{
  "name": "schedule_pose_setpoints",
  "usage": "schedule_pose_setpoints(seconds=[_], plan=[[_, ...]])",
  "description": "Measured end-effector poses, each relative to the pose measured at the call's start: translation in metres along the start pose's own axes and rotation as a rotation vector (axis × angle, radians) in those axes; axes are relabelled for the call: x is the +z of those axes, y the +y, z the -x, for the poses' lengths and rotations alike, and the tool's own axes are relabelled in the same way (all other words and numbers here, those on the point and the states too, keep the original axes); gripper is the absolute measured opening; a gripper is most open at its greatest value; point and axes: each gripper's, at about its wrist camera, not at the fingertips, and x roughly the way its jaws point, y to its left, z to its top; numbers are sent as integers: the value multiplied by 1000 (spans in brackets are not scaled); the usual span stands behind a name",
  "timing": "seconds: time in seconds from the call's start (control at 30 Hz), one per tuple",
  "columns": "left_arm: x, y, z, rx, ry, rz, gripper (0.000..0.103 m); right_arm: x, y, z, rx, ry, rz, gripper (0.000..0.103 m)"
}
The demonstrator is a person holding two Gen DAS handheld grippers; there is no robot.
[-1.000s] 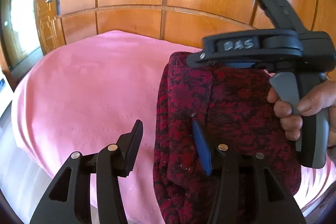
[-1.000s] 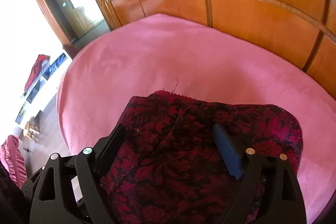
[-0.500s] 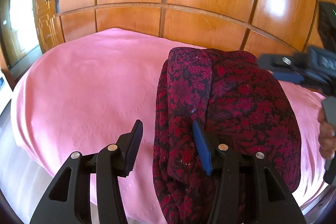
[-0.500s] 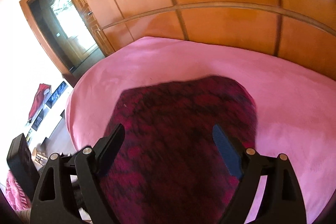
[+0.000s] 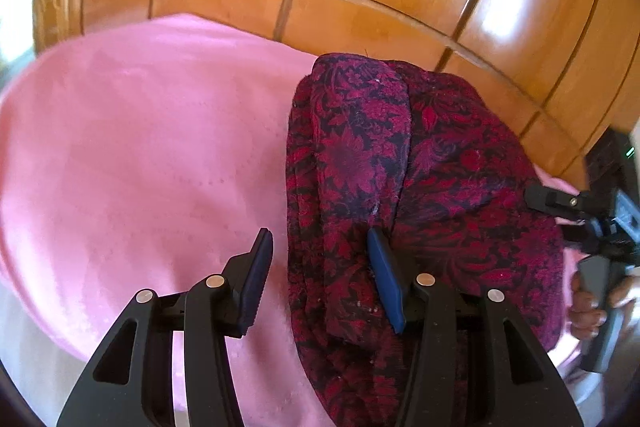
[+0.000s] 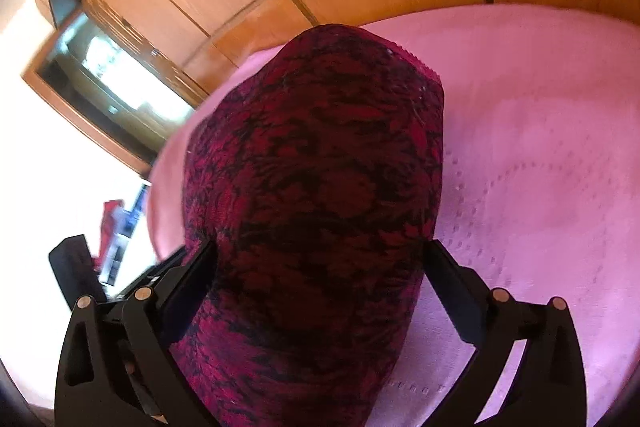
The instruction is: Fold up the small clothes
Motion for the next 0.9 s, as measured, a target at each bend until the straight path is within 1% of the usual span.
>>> schedule_pose_setpoints(seconds=[0.07,0.13,0.2,0.27,0.33,0.37,0.4,0.47,0.5,0.57,0.63,0.7,0.73,0.8,0.83,0.87,0.9], plan=[[2,8,-5,-57,13,30,49,1,-11,-6,64,21,-30,101],[3,16,-9,-111,25,65,49,3,-23,-17,154,44,-63,101],[4,26,-13,-168,38,109,49,5,-30,-28,216,63,-96,101],[1,34,-16,-235,50,156,48,8,-29,-36,250,68,-104,101],[-1,40,-20,-319,63,194,45,10,-26,-43,259,71,-110,101],[-3,45,-23,-363,64,226,45,11,-24,-43,261,68,-111,99],[-4,47,-24,-392,63,246,45,12,-18,-38,257,48,-102,88],[-6,45,-23,-421,55,257,43,13,-8,-27,252,19,-79,78],[-5,40,-21,-429,50,248,43,11,1,-16,258,-7,-53,75],[2,21,-18,-446,47,192,42,9,12,0,261,-50,-17,74],[10,2,-19,-482,56,152,42,7,16,33,254,-121,8,73],[27,-35,-28,-536,63,82,42,5,10,64,240,-189,4,73],[34,-49,-32,-553,68,57,42,4,2,84,224,-235,-6,73],[55,-99,-49,-608,93,-26,42,1,-18,121,193,-322,-38,72],[61,-116,-55,-618,97,-59,42,0,-28,135,178,-360,-55,72],[69,-149,-65,-630,107,-119,42,-3,-41,152,158,-401,-81,72],[75,-171,-74,-640,121,-156,42,-7,-59,169,134,-444,-117,72]])
